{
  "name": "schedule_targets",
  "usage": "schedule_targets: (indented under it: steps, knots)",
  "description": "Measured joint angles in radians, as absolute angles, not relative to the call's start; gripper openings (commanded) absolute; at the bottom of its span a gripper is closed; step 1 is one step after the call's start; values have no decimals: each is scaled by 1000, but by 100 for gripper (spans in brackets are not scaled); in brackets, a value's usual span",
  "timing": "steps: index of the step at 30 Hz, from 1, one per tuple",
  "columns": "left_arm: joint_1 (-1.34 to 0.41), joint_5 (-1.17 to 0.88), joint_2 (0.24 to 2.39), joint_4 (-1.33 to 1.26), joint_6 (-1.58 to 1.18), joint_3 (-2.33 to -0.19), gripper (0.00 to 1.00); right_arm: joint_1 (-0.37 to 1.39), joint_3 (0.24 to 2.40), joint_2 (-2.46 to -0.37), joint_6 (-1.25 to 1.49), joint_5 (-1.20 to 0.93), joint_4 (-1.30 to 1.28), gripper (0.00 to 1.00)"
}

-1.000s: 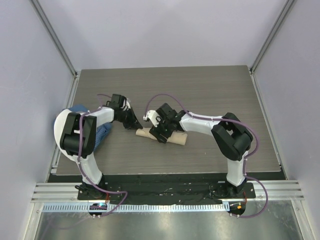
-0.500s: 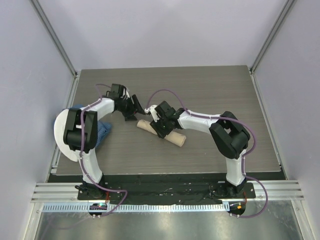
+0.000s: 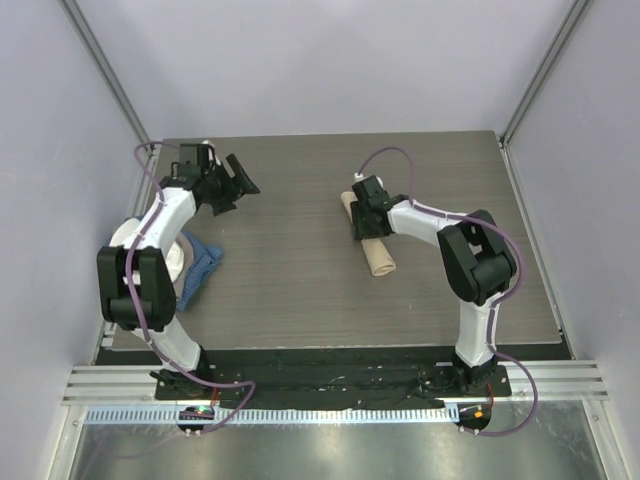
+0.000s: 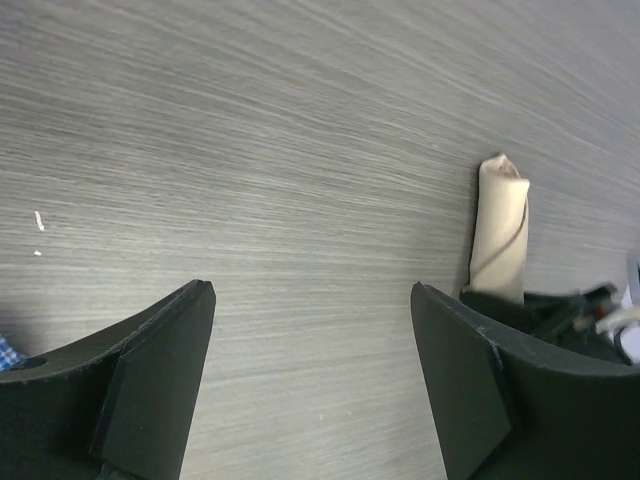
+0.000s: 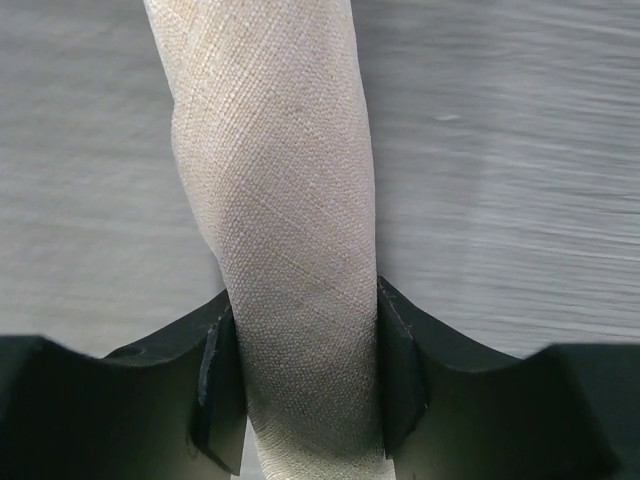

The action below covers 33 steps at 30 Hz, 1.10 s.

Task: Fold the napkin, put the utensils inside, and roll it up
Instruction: Roll the napkin with the utensil

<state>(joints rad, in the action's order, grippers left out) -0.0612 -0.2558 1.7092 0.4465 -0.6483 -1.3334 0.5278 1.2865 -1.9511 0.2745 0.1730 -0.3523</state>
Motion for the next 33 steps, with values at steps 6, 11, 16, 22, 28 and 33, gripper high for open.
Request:
schedule_targets:
  steps: [6, 11, 16, 22, 28, 33]
  knots:
    - [-63, -252, 1607, 480, -611, -1328, 90, 481, 1287, -1953, 321, 209, -350, 68]
    - [-58, -249, 1549, 500, -588, -1290, 94, 480, 1288, -1953, 323, 200, -345, 87]
    - [-54, -242, 1514, 536, -570, -1266, 96, 458, 1293, -1949, 321, 165, -347, 95]
    - [-44, -235, 1438, 559, -550, -1259, 100, 399, 1293, -1872, 318, 123, -368, 100]
    - [-38, -234, 1273, 552, -486, -1238, 100, 350, 1246, -1622, 299, 134, -310, 100]
    - [-37, -223, 1051, 485, -420, -1111, 100, 345, 1020, -1309, 270, 168, -119, 100]
